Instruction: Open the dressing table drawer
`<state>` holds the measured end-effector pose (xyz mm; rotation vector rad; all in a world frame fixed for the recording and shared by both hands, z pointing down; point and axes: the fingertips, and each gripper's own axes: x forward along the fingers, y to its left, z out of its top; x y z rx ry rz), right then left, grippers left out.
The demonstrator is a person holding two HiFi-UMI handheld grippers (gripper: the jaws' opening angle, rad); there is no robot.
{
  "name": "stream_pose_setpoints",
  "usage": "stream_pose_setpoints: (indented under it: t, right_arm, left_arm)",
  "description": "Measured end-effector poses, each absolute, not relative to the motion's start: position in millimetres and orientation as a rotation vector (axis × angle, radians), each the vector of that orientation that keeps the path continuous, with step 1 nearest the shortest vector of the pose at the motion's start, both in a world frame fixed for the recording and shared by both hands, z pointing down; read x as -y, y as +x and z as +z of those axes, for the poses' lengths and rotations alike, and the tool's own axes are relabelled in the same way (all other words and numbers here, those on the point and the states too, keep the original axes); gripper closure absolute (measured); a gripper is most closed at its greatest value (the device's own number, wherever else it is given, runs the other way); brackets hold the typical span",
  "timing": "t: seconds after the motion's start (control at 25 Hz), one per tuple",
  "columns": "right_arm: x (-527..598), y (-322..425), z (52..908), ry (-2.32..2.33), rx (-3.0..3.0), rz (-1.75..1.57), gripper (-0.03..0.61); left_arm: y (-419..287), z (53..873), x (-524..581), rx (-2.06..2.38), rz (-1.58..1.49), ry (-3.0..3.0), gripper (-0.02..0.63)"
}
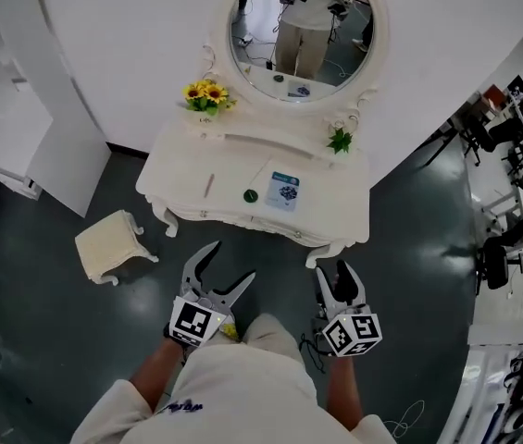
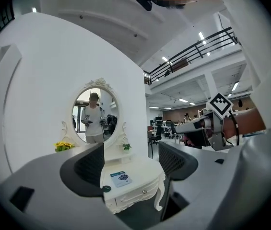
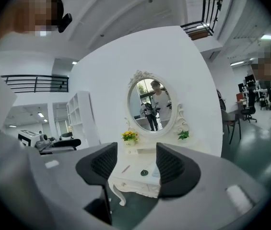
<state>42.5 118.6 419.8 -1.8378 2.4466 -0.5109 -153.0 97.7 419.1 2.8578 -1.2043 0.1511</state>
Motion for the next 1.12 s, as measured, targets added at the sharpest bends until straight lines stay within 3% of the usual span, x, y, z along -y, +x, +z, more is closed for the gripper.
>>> stream_pose_setpoints:
  t: [0.96, 1.12]
  right_arm:
    - [91.0, 169.0, 451.2, -1.963, -2.403, -0.509, 0.337]
    - [121.5, 188.4, 454.5, -2.068, -2.469, -0.353, 0.339]
  left_arm:
    - [-35.9, 424.4, 119.8, 1.175, 0.179, 2.846, 0.261]
    - [-16.9, 430.9, 144.3, 1.199, 0.182, 2.821, 0.261]
